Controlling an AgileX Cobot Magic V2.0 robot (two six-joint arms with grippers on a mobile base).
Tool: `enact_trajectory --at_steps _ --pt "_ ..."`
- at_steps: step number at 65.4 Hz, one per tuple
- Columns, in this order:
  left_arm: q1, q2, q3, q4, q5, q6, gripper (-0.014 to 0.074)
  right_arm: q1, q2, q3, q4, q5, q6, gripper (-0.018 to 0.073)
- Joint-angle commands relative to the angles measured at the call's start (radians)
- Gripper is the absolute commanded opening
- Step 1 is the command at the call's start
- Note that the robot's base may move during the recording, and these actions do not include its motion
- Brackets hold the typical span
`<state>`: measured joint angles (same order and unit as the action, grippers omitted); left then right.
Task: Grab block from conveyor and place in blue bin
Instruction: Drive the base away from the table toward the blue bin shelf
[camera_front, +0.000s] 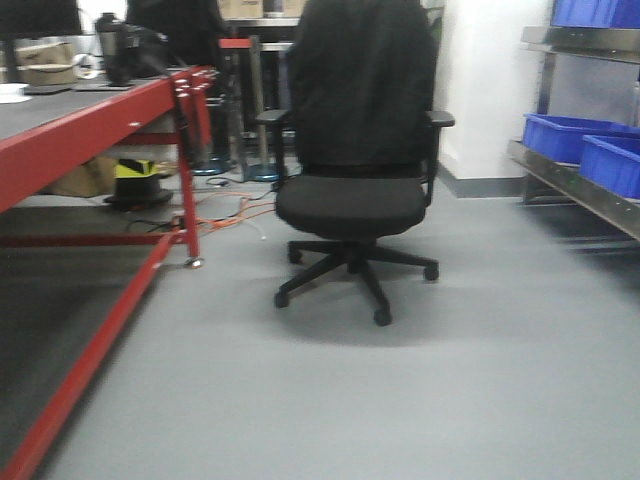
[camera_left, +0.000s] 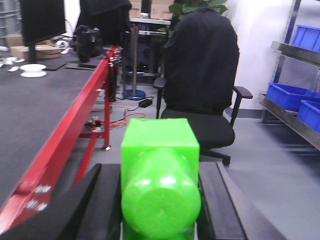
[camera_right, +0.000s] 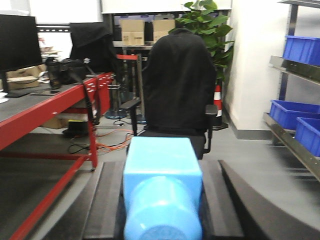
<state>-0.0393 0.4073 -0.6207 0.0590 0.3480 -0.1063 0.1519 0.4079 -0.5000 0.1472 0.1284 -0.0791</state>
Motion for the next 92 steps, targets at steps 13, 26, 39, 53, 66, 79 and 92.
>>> enact_trajectory --at_steps 13,26,39,53,66,79,92 --pt "0.004 -0.002 0.0 -0.003 -0.024 0.0 -0.0111 0.0 -0.003 0.003 -0.008 -0.023 -0.002 -0.0162" --pt "0.004 -0.002 0.0 -0.003 -0.024 0.0 -0.0111 0.0 -0.003 0.003 -0.008 -0.023 -0.002 -0.0162" --pt "0.004 -0.002 0.0 -0.003 -0.024 0.0 -0.0111 0.0 -0.003 0.003 -0.008 -0.023 -0.002 -0.0162" --pt "0.004 -0.002 0.0 -0.003 -0.024 0.0 -0.0111 0.0 -0.003 0.003 -0.008 -0.023 -0.002 -0.0162" --pt "0.004 -0.002 0.0 -0.003 -0.024 0.0 -0.0111 0.0 -0.003 0.003 -0.008 -0.025 -0.002 -0.0162" --pt "0.004 -0.002 0.0 -0.003 -0.024 0.0 -0.0111 0.0 -0.003 0.003 -0.008 -0.025 -0.002 -0.0162" --pt "0.004 -0.002 0.0 -0.003 -0.024 0.0 -0.0111 0.0 -0.003 0.003 -0.008 -0.025 -0.002 -0.0162"
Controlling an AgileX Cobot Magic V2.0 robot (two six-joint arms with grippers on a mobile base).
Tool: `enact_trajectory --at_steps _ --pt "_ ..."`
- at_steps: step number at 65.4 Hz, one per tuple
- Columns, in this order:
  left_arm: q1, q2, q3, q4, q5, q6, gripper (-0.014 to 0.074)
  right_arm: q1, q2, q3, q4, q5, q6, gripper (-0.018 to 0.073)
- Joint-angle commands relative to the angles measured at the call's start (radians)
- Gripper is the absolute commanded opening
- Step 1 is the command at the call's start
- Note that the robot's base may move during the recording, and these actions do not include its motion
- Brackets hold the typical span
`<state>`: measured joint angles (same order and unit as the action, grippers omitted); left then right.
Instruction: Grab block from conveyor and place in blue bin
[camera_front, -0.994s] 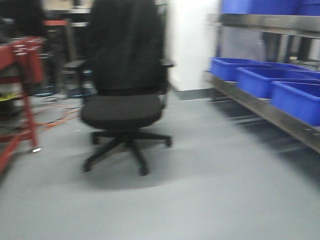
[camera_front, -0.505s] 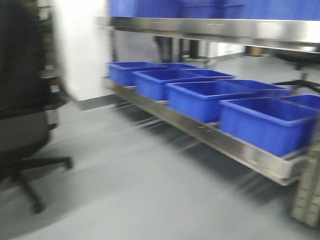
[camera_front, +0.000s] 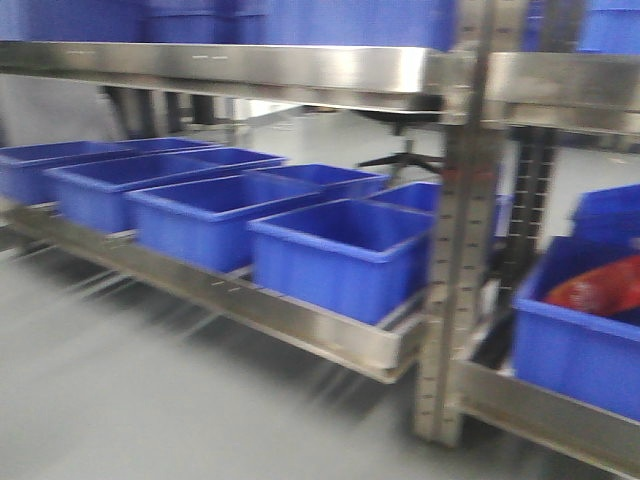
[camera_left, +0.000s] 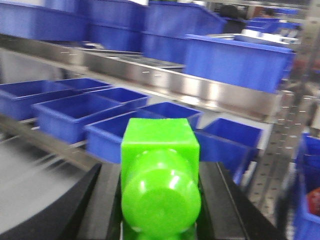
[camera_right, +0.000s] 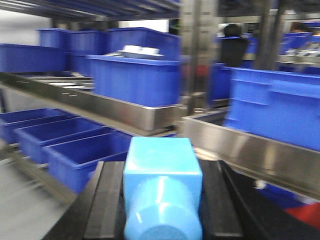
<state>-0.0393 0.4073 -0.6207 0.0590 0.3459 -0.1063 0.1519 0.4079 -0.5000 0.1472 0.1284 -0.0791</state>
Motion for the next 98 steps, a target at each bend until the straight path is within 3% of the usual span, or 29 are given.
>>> enact_trajectory --at_steps 1,98 --pt "0.004 -0.002 0.0 -0.003 -0.022 0.0 -0.0111 0.0 -0.003 0.003 -0.008 -0.025 -0.002 -0.0162" --pt "0.004 -0.002 0.0 -0.003 -0.027 0.0 -0.0111 0.0 -0.003 0.003 -0.008 -0.025 -0.002 -0.0162"
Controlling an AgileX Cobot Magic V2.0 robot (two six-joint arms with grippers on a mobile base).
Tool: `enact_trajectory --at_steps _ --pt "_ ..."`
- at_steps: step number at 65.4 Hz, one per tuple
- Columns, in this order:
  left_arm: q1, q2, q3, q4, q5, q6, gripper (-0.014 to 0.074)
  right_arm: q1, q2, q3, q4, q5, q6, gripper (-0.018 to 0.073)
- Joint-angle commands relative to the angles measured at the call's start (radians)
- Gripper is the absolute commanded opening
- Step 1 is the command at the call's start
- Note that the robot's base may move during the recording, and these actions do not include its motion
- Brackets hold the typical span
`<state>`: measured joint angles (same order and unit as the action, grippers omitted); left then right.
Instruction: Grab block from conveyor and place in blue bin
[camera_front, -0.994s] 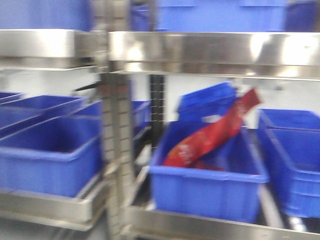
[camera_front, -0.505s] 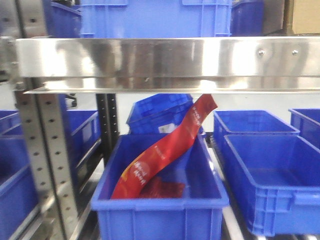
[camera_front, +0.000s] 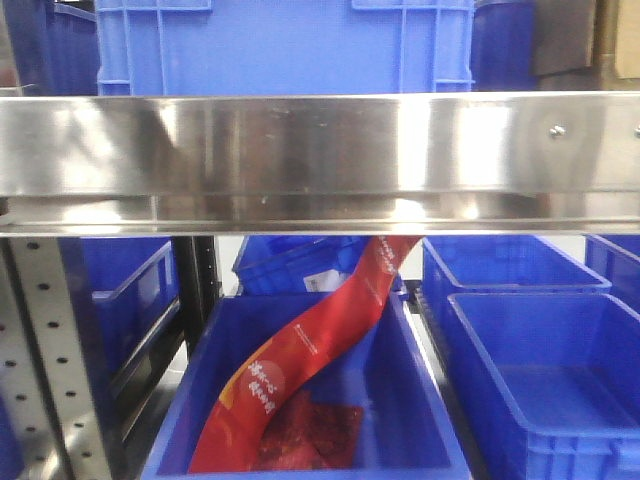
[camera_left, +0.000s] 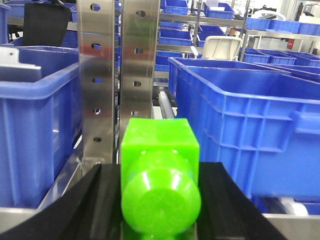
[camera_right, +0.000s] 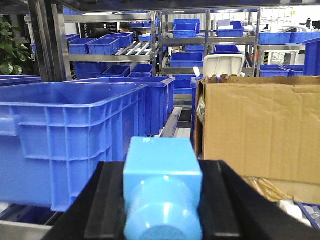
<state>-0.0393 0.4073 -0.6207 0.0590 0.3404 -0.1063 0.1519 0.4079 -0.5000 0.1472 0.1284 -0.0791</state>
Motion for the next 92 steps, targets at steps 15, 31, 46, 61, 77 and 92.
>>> enact_trajectory --at_steps 15,31,46,61,77,92 --pt "0.004 -0.002 0.0 -0.003 -0.021 0.0 -0.0111 0.0 -0.003 0.003 -0.008 -0.025 -0.002 -0.0162" --pt "0.004 -0.002 0.0 -0.003 -0.021 0.0 -0.0111 0.0 -0.003 0.003 -0.008 -0.025 -0.002 -0.0162" --pt "0.004 -0.002 0.0 -0.003 -0.05 0.0 -0.0111 0.0 -0.003 0.003 -0.008 -0.025 -0.002 -0.0162" --pt "0.004 -0.002 0.0 -0.003 -0.119 0.0 -0.0111 0.0 -0.003 0.003 -0.008 -0.048 -0.002 -0.0162" --pt "0.004 -0.002 0.0 -0.003 -0.134 0.0 -0.0111 0.002 0.01 0.0 -0.008 -0.022 -0.002 -0.0162" --pt "0.004 -0.002 0.0 -0.02 -0.143 0.0 -0.0111 0.002 0.067 -0.02 -0.008 -0.024 -0.002 -0.0162"
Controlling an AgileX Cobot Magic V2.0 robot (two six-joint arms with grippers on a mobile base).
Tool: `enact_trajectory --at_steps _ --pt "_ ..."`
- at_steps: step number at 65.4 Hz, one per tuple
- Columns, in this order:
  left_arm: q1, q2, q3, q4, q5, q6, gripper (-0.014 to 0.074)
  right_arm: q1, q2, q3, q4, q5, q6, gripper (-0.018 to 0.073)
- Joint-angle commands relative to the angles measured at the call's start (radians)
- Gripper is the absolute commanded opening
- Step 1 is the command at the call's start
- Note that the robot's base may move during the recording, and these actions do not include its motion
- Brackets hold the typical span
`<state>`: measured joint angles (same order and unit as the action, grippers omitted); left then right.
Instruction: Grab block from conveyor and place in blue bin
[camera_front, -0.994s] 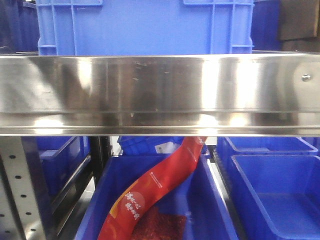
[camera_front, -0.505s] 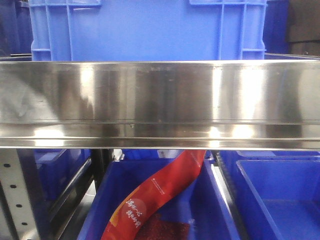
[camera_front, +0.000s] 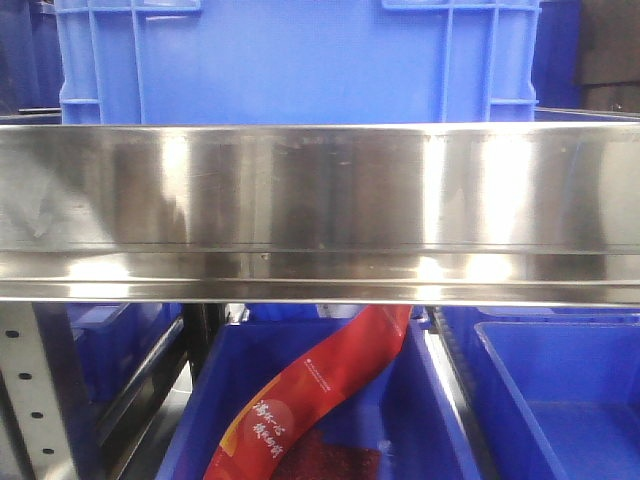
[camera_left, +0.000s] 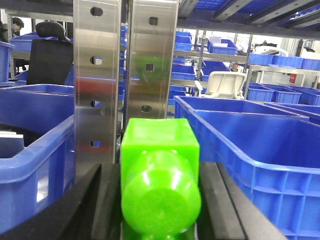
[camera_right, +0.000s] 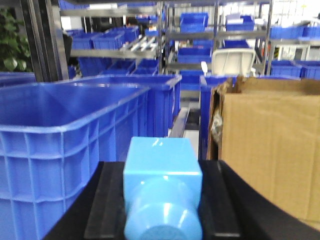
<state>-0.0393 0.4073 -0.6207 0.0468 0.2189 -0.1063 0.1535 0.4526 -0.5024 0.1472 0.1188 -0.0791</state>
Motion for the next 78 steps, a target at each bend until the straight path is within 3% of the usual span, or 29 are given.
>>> enact_trajectory --at_steps 1,8,13,27,42,67,72,78 --pt "0.004 -0.002 -0.002 -0.008 -0.022 0.0 -0.0111 0.0 0.026 -0.021 -0.008 -0.015 -0.002 -0.0162" --pt "-0.002 0.021 -0.034 0.022 -0.025 0.01 -0.0111 0.022 0.067 -0.067 -0.01 -0.012 -0.002 -0.0162" --pt "-0.045 0.053 -0.061 0.017 -0.025 0.012 -0.0111 0.057 0.109 -0.108 -0.024 -0.007 -0.002 -0.0162" --pt "-0.271 0.241 -0.176 0.056 -0.019 0.053 -0.0111 0.215 0.299 -0.281 -0.08 -0.007 -0.002 -0.0162" --pt "-0.416 0.534 -0.418 0.051 0.017 0.053 -0.0111 0.266 0.558 -0.472 -0.033 0.001 -0.002 -0.0162" --pt "-0.435 1.027 -0.775 -0.016 0.032 0.053 -0.0104 0.318 0.909 -0.732 -0.033 0.016 -0.002 -0.016" --pt "-0.435 1.063 -0.791 -0.019 0.032 0.053 -0.0031 0.334 0.941 -0.749 -0.033 0.014 -0.002 -0.012" --pt "-0.435 1.079 -0.792 -0.058 0.04 0.053 0.0134 0.344 0.961 -0.754 -0.033 0.01 -0.002 0.0037"
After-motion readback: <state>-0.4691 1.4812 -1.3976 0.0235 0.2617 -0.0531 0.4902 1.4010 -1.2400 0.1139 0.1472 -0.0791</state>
